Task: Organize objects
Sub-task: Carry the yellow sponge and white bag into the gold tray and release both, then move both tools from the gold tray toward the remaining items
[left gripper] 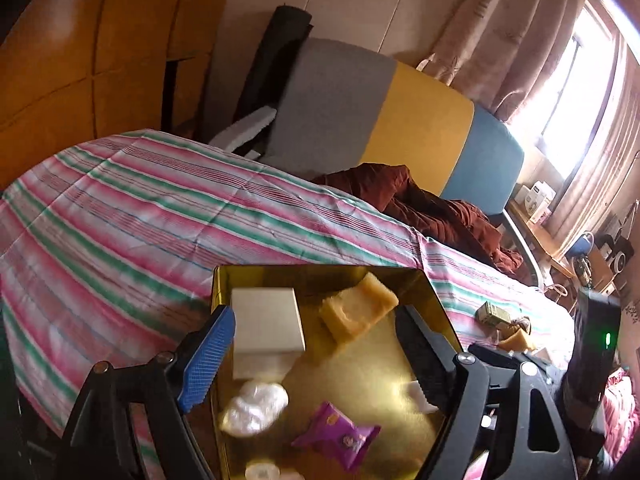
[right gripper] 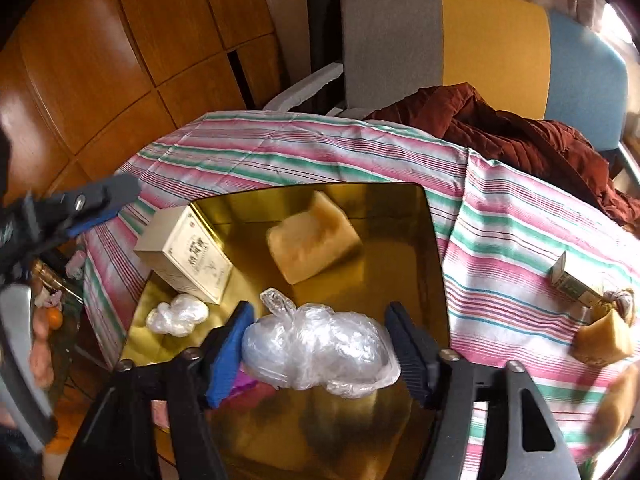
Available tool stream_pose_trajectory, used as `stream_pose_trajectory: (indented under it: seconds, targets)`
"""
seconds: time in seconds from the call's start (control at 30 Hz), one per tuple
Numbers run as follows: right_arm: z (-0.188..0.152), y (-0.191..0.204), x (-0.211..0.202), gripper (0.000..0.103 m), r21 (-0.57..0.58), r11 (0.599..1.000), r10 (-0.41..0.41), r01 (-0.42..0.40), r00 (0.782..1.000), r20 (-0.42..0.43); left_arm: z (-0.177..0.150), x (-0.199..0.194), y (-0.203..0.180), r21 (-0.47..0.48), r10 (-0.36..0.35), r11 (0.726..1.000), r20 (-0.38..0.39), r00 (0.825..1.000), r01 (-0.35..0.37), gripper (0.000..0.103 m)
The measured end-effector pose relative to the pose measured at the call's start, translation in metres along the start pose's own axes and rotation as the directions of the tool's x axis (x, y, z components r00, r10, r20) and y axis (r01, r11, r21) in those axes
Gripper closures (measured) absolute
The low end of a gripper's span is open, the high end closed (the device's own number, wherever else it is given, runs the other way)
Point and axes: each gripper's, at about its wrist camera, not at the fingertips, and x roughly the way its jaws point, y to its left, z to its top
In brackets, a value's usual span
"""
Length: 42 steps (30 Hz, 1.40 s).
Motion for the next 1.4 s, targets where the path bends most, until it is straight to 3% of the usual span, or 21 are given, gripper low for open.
stream_pose_trajectory:
  seconds: [0.07, 0.6, 0.87, 1.4]
  targets:
    - [-0.001, 0.0, -0.004, 0.012, 0.012, 1.0, -0.007, 0.007, 1.0, 0.023, -0.01, -0.005, -0.001, 0.011, 0.015, 1.0, 0.004, 1.0, -0.015, 0.019]
    - [-0.039, 0.013, -0.036, 0.009, -0.064, 0.991, -0.114, 0.121, 0.989, 0.093, -0.07, -0.022, -0.016, 0.043, 0.131, 0.99, -0.004, 0.991, -0.131, 0.019]
    - [-0.063, 0.019, -0.048, 0.008, -0.085, 0.979, -0.173, 0.184, 0.976, 0.132, -0.086, -0.043, -0.028, 0.126, 0.238, 0.96, 0.096, 0.967, -0.249, 0.019]
    - [-0.083, -0.003, -0.079, 0.006, -0.021, 0.976, -0.207, 0.215, 0.959, 0.196, -0.101, -0.051, -0.068, 0.239, 0.211, 0.944, 0.094, 0.973, -0.228, 0.019]
